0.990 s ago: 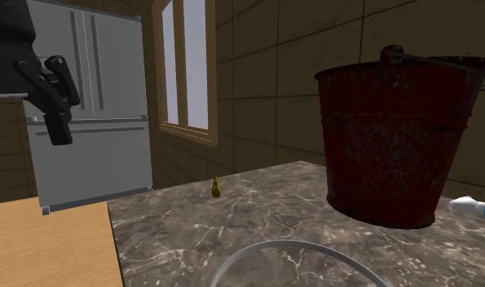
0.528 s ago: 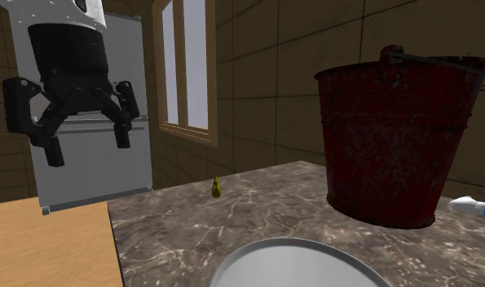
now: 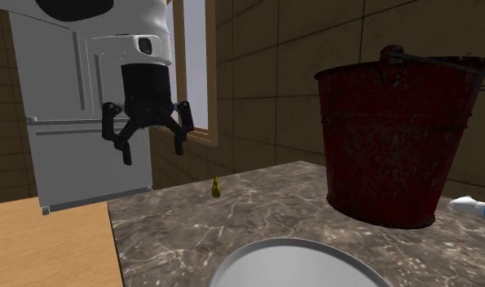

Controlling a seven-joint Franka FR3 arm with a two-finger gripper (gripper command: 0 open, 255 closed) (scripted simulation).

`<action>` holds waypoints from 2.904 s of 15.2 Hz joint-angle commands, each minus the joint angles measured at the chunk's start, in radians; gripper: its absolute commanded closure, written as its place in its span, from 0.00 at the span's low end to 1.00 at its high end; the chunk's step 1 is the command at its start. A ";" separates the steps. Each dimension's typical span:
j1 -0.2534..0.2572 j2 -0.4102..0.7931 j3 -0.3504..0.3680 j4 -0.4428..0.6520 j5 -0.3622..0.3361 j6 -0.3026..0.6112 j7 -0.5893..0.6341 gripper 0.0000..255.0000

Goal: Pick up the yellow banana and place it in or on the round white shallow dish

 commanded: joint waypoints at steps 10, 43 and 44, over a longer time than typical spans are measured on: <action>-0.255 0.551 0.397 0.335 -0.327 0.076 0.834 0.00; -0.253 0.534 0.388 0.357 -0.312 0.045 0.821 1.00; -0.254 0.530 0.387 0.368 -0.308 0.031 0.818 1.00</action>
